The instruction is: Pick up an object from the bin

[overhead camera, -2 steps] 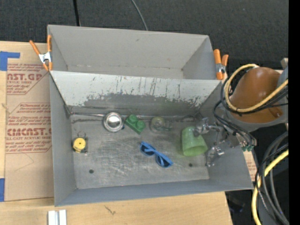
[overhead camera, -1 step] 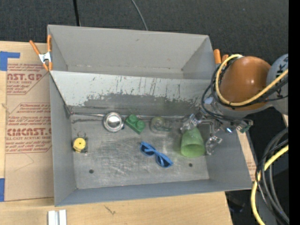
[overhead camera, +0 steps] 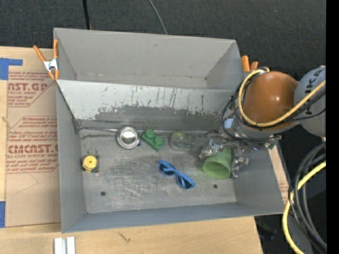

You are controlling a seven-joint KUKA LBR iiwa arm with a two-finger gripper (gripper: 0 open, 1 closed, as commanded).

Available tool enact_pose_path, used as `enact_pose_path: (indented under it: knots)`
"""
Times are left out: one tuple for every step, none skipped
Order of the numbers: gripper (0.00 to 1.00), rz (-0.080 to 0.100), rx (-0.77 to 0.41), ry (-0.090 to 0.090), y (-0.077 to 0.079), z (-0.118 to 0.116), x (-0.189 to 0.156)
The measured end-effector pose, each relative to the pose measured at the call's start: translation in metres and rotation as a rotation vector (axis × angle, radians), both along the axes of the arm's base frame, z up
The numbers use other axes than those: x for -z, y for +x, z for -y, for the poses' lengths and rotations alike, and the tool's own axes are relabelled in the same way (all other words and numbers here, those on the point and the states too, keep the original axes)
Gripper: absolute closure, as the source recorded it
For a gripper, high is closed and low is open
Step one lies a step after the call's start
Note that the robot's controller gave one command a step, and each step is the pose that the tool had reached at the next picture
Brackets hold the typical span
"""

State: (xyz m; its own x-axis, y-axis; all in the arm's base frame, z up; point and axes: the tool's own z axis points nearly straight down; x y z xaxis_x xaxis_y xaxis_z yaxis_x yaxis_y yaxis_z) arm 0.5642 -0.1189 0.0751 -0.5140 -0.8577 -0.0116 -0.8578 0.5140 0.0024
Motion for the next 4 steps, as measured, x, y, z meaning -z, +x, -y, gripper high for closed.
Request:
enact_pose_path:
  knots:
    - [1.00, 0.004, -0.001, -0.001, 0.001, 0.001, -0.001]
    - [1.00, 0.007, -0.040, -0.012, 0.006, 0.009, -0.196]
    - [1.00, -0.012, 0.249, -0.007, -0.024, -0.059, -0.061]
    - [1.00, 0.002, -0.034, -0.010, -0.011, -0.056, -0.159]
